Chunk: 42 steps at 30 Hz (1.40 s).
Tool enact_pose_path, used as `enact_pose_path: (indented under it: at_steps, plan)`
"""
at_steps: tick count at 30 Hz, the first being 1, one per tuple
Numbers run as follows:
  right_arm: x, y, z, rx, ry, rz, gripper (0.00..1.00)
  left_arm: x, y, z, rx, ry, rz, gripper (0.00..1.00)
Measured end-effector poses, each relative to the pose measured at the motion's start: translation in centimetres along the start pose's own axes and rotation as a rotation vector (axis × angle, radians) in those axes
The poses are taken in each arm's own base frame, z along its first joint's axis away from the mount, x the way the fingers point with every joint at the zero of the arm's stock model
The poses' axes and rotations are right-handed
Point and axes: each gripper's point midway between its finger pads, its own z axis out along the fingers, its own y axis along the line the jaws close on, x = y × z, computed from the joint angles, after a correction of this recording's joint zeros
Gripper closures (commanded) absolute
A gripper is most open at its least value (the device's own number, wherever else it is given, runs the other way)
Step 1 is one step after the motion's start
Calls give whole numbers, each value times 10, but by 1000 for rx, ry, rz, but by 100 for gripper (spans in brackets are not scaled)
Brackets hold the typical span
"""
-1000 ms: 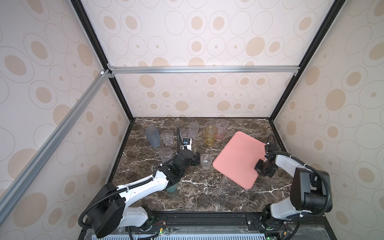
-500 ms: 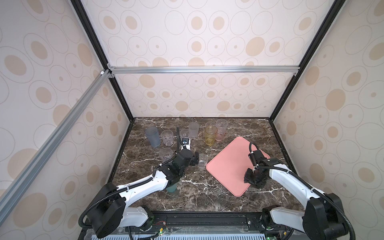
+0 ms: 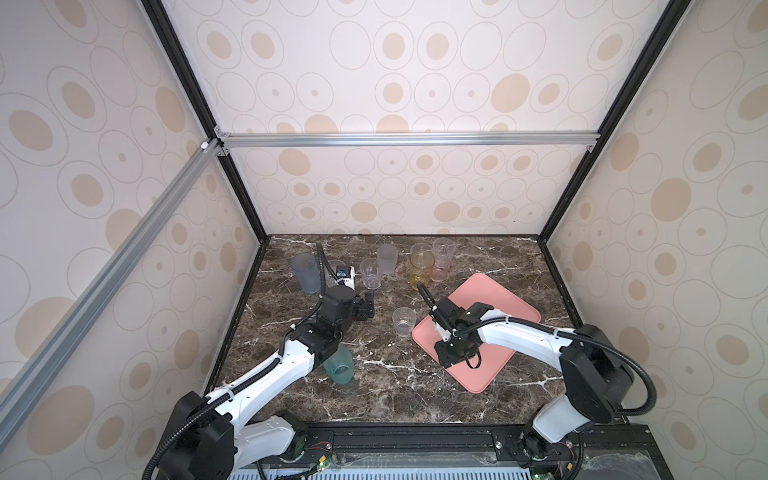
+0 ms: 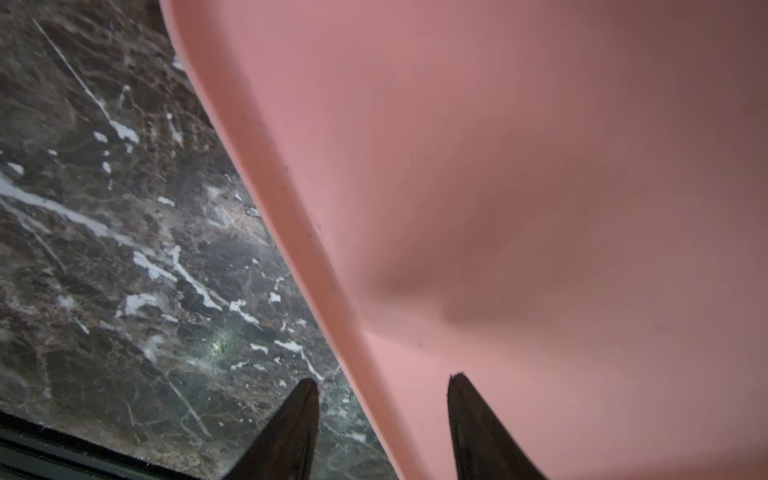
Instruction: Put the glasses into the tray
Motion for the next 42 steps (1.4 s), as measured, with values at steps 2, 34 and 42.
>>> enact_pose_path:
  at_steps: [2,34,42]
  plan:
    - [0,3,10,-4,19,-11,52,2,1,-1,7,5,-4,18]
    - [-83,48,21,-209,-216,318,94,1,19,-3,-22,14,-29,19]
    - [-114,64,23,-259,-246,337,95,0,24,-2,-38,15,-34,19]
